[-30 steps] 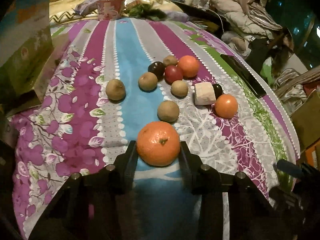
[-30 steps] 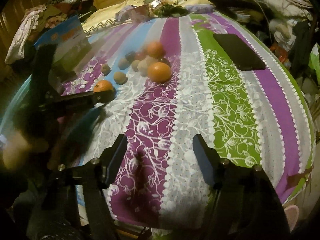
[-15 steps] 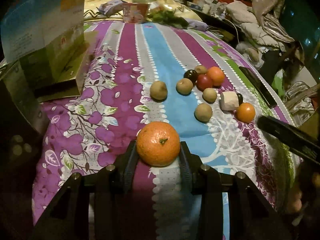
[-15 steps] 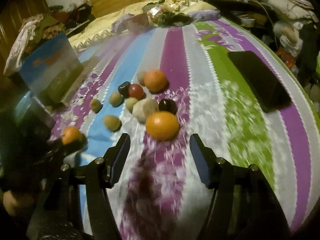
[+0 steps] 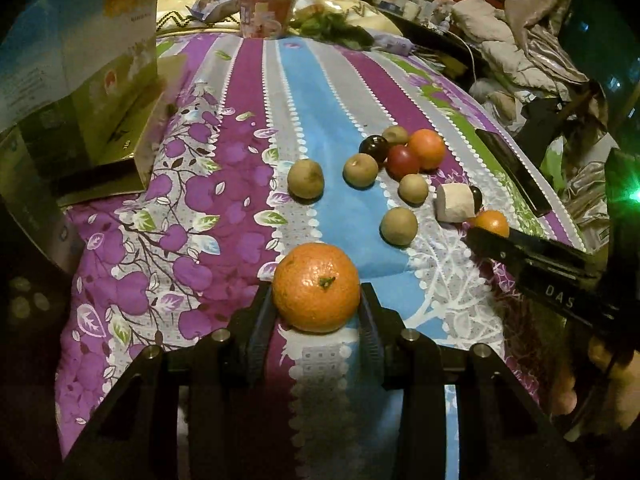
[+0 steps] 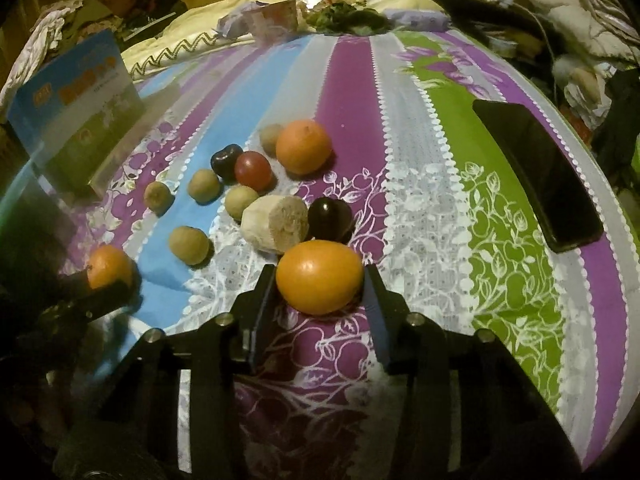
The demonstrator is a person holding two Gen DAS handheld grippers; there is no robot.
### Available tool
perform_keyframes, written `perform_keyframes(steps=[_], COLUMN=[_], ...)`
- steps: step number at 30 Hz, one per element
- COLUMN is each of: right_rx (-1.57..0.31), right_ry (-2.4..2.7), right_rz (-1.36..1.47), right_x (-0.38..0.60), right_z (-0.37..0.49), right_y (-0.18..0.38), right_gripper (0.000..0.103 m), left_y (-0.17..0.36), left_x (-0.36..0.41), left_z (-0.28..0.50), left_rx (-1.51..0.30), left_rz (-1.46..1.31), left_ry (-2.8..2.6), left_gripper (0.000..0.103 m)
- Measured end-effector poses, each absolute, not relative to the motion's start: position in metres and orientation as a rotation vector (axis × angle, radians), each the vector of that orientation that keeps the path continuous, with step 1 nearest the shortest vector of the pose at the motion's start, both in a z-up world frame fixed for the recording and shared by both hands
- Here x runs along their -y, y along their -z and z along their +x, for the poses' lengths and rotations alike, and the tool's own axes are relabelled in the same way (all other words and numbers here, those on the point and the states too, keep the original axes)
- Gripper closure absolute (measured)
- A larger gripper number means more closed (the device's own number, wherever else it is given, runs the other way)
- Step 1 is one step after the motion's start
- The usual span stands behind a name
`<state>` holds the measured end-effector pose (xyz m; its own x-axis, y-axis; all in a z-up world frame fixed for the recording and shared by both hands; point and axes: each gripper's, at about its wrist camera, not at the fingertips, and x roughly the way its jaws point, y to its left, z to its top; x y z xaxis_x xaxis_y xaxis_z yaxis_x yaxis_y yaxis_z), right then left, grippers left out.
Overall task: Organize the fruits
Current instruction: 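Grasp an orange with the left tool while the right tool grasps a brown fruit, then carry the orange and brown fruit with both tools over the basket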
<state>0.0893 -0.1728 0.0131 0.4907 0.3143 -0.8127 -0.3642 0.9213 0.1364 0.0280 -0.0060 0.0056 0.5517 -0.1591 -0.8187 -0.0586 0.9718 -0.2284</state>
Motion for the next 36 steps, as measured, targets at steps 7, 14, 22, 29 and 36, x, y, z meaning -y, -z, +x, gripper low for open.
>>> perform_keyframes(steps=[7, 14, 22, 29, 36], right_rx=[-0.962, -1.01, -0.847, -0.961, -0.974], right_ry=[-0.412, -0.372, -0.535, -0.571, -0.549], right_rz=[-0.046, -0.058, -0.049, -0.121, -0.117], right_x=[0.174, 0.179, 0.139, 0.086, 0.093], right_z=[0.076, 0.076, 0.063, 0.088, 0.088], right_y=[-0.029, -0.019, -0.064, -0.017, -0.007], right_gripper=[0.06, 0.059, 0.048, 0.066, 0.076], left_y=[-0.023, -0.025, -0.027, -0.029, -0.024], left_x=[0.0, -0.012, -0.032, -0.038, -0.042], left_z=[0.026, 0.018, 0.01, 0.012, 0.013], left_rx=[-0.956, -0.959, -0.954, -0.95, -0.957], left_rz=[-0.246, -0.246, -0.283, -0.29, -0.311], left_ry=[0.05, 0.034, 0.002, 0.002, 0.007], left_gripper=[0.06, 0.06, 0.06, 0.06, 0.06])
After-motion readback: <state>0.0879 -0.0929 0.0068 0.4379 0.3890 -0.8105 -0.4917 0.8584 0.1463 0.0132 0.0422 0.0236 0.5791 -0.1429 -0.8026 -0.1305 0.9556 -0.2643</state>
